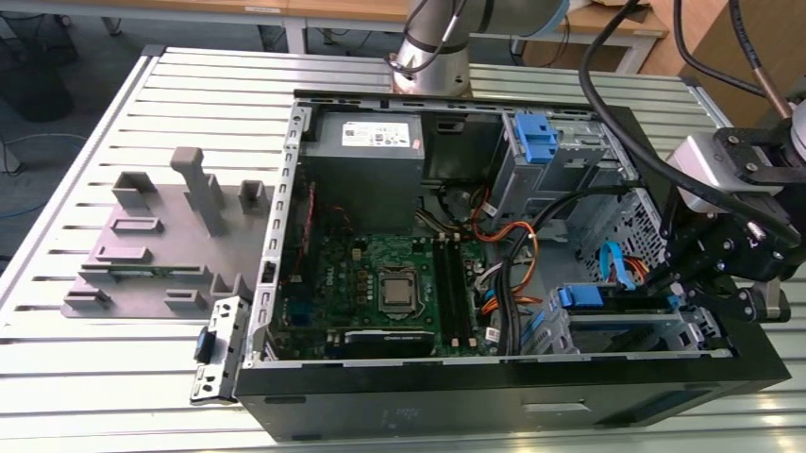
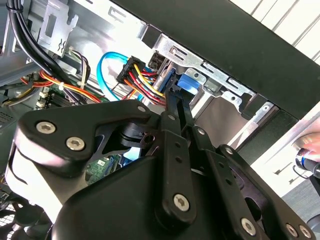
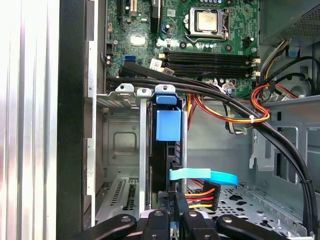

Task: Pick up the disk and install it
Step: 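Insert the second disk wire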

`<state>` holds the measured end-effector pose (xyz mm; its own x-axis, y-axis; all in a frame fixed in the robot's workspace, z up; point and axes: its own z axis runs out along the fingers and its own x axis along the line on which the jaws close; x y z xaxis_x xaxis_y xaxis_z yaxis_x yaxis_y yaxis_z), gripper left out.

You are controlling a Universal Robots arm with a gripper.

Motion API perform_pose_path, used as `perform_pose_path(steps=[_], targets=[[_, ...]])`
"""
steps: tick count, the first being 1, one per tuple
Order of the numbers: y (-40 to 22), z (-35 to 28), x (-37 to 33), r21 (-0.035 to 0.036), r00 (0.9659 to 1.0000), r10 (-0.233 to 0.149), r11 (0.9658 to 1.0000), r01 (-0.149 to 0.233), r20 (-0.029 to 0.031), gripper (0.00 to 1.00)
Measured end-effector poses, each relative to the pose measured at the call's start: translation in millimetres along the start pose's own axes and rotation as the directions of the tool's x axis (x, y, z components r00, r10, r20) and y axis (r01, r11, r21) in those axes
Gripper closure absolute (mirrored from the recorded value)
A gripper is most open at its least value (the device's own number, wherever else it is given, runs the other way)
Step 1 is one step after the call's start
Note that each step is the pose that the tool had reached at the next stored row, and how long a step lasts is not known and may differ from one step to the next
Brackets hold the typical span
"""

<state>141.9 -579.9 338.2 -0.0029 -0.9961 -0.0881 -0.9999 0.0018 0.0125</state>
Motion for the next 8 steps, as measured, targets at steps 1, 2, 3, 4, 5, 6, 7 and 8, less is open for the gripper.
perform_pose_path(steps=[1,2,3,4,5,6,7,8], targets=[[0.0,0.0,0.0,0.0000,1.0000,0.000,1.0000,0.000,0.0000,0.83],[0.0,0.0,0.0,0.0001,1.0000,0.000,1.0000,0.000,-0.0001,0.83],[0.0,0.0,0.0,0.0000,1.0000,0.000,1.0000,0.000,0.0000,0.83],[0.0,0.0,0.0,0.0000,1.0000,0.000,1.0000,0.000,-0.0001,0.83],[0.0,0.0,0.0,0.0000,1.0000,0.000,1.0000,0.000,0.0000,0.83],[0.0,0.0,0.0,0.0001,1.0000,0.001,1.0000,-0.001,-0.0001,0.83],[0.0,0.0,0.0,0.0001,1.0000,0.002,1.0000,-0.002,0.0000,0.83],[0.0,0.0,0.0,0.0002,1.0000,0.002,1.0000,-0.002,0.0000,0.83]])
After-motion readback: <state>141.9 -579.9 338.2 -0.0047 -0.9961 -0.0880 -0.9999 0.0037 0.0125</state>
